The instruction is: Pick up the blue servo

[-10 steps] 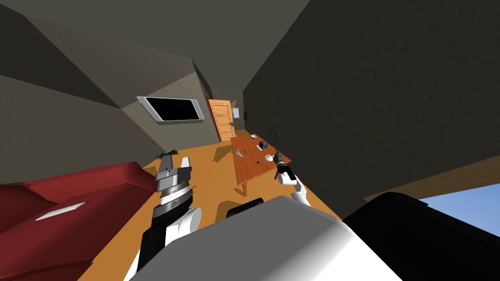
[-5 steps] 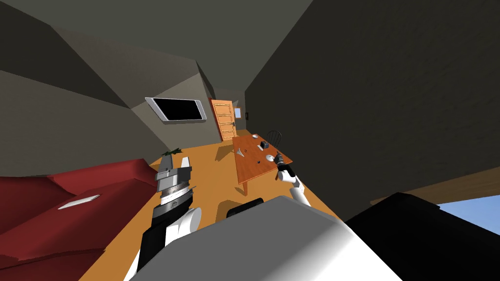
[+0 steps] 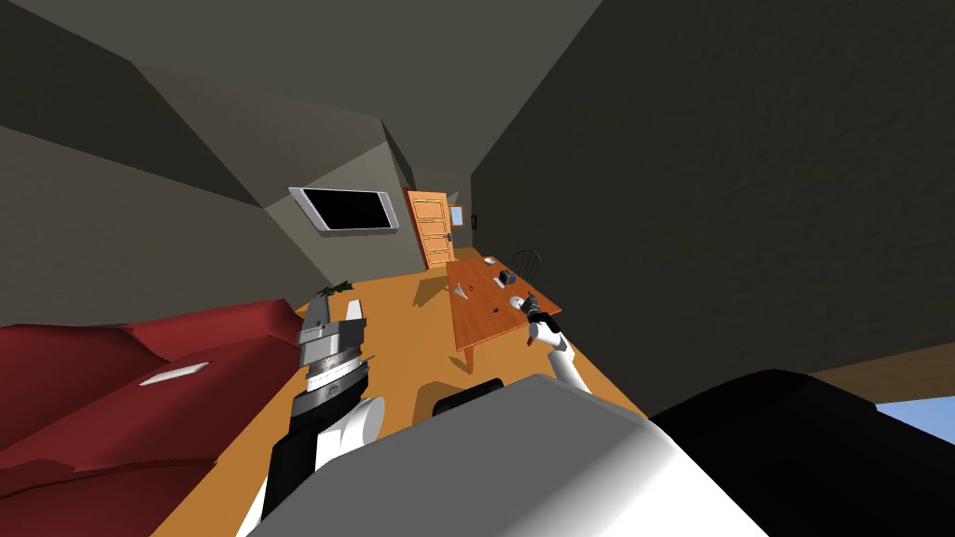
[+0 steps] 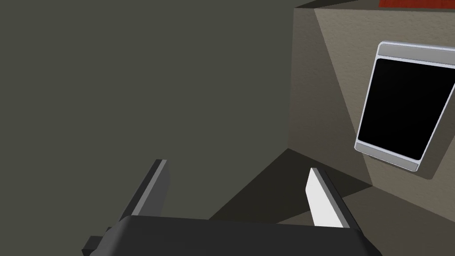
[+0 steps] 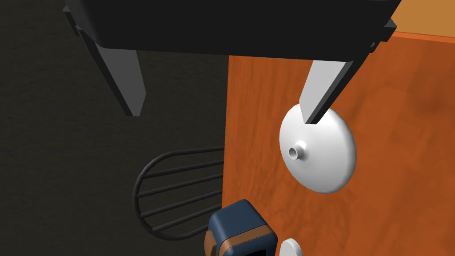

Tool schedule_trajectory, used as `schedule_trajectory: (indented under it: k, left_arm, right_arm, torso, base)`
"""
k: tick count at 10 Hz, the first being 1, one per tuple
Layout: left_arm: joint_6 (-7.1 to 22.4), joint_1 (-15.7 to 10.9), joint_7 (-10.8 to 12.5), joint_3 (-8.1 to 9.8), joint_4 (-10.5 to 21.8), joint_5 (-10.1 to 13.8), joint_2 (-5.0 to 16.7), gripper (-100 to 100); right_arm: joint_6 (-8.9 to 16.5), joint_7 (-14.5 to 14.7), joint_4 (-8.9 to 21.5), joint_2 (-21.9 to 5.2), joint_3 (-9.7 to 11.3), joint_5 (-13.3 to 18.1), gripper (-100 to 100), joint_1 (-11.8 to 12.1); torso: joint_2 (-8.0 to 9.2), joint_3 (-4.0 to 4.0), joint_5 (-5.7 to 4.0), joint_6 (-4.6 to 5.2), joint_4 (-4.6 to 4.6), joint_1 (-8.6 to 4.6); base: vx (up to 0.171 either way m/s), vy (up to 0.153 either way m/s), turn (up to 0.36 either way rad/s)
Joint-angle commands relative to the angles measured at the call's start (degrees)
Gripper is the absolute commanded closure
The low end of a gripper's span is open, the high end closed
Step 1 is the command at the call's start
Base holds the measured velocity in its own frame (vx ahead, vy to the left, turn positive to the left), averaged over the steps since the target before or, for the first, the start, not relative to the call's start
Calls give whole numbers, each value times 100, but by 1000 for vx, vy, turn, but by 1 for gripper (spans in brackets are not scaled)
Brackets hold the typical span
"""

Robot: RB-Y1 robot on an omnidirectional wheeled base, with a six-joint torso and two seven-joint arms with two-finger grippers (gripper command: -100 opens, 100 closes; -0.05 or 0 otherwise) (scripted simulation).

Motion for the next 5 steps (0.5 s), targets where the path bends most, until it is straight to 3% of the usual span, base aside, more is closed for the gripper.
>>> schedule_trajectory:
  k: [1, 2, 4, 5]
  left_arm:
    - [0, 0, 0, 0, 0, 0, 0, 0]
    - [0, 0, 0, 0, 0, 0, 0, 0]
    - [0, 0, 0, 0, 0, 0, 0, 0]
    - [0, 0, 0, 0, 0, 0, 0, 0]
  right_arm:
    - [75, -70, 286, -30, -59, -117, -100, -133]
    - [224, -188, 488, -28, -173, -328, -100, -336]
    - [224, -188, 665, -28, -173, -328, -100, -336]
    - [365, -313, 897, -27, -281, -540, -100, -540]
  torso:
    - [0, 0, 0, 0, 0, 0]
    - [0, 0, 0, 1, 0, -1]
    - [-1, -1, -1, 2, -1, -1]
    - [0, 0, 0, 3, 0, 1]
  base:
    - [-2, -17, 39]
    - [2, -19, 59]
    - [1, -14, 16]
    - [-1, -15, 51]
